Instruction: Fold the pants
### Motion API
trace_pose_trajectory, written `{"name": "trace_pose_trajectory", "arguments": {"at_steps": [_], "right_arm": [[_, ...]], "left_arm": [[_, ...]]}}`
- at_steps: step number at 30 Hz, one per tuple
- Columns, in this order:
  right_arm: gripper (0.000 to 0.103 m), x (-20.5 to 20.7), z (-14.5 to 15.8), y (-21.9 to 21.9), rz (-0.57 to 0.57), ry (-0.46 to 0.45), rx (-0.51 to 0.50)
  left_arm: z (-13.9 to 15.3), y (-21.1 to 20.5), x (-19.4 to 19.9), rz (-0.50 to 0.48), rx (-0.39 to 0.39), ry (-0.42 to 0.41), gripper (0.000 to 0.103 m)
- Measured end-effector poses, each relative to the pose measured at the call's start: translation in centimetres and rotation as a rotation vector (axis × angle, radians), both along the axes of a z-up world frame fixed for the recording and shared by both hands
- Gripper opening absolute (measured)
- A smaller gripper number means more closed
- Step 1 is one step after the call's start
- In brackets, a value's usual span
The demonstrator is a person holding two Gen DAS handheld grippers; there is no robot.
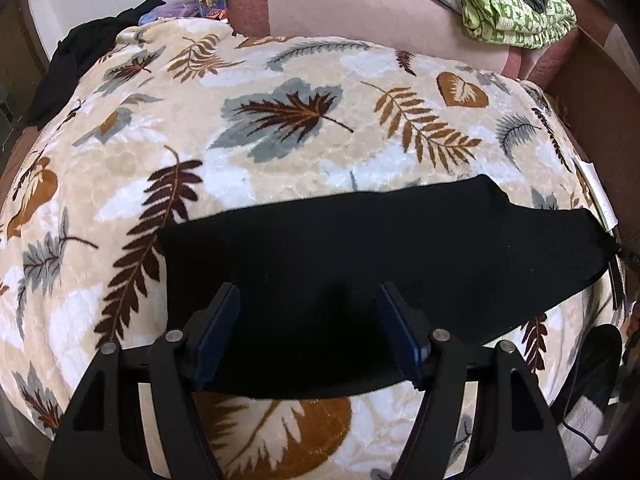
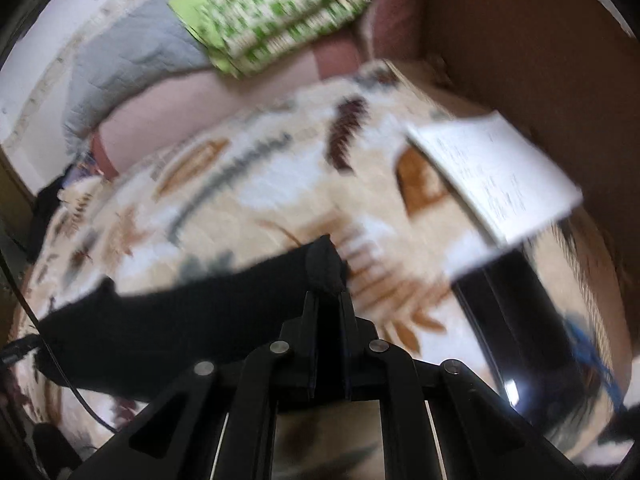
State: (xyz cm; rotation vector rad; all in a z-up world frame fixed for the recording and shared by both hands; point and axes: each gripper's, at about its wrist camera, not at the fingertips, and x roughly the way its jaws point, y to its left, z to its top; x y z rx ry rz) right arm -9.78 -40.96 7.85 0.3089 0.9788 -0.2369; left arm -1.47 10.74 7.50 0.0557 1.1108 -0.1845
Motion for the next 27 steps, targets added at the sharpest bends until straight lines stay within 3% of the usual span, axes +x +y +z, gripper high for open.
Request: {"name": "trace_pose_trajectory", "arguments": {"at_steps": [4, 7, 10, 13, 15, 17, 22, 27], "right_arm": [[0.007, -1.2, 0.2, 1.5, 0.027, 0.01, -0.062], [0.007, -1.9, 0.1, 1.2, 0.027, 0.016, -0.041], [0.008, -1.6, -1.4, 0.8, 0.024, 0.065, -0.014], [0.014, -1.3, -2.0, 1.2, 0.022, 0.087, -0.028], [0.021, -1.7, -1.0, 1.3, 0.013, 0.049, -0.043], [0.044, -2.3, 0.6, 1.6, 0.006, 0.004, -0.08], [0.05, -2.1, 4.2, 5.1, 0.13, -0.144, -0.056], [0.056, -0.5, 4.1, 11.0, 0.317, -0.214, 0.082]], "left_arm": [[0.5, -0.1, -1.2, -0.019, 0.019, -0.016, 0.07], [0.4, 0.6, -1.3, -0.002, 0.023, -0.014, 0.07], [0.3, 1.6, -0.8, 0.059, -0.011, 0.007, 0.07], [1.1, 2.2, -1.1, 0.092, -0.047, -0.002, 0.07], [1.6, 2.7, -1.5, 0.109, -0.06, -0.006, 0.076], [2.2, 3.6, -1.7, 0.131, -0.073, -0.011, 0.08], [3.1, 7.1, -2.2, 0.239, -0.129, -0.03, 0.083], [2.0, 9.4, -2.8, 0.317, -0.171, -0.01, 0.083]]}}
